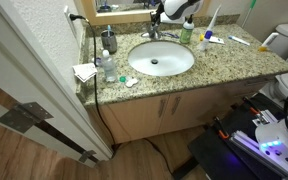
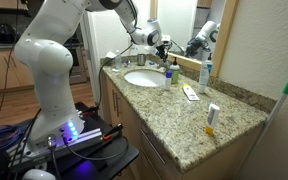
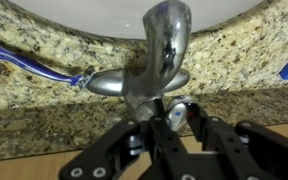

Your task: Open the tap

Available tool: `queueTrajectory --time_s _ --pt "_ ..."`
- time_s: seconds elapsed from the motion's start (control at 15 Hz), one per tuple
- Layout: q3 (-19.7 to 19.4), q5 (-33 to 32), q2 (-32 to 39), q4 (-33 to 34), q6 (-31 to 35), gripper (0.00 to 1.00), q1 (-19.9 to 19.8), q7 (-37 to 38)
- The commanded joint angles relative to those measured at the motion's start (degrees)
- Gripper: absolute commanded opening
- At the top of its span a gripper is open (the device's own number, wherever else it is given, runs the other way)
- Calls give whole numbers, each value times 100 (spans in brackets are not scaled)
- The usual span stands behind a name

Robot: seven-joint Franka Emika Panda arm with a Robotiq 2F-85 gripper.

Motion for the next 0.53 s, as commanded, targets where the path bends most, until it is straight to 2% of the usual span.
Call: queueTrajectory --time_s 0.0,0.47 --pt "93 276 -17 92 76 7 -75 75" --pt "387 808 -467 -147 378 7 -316 -56"
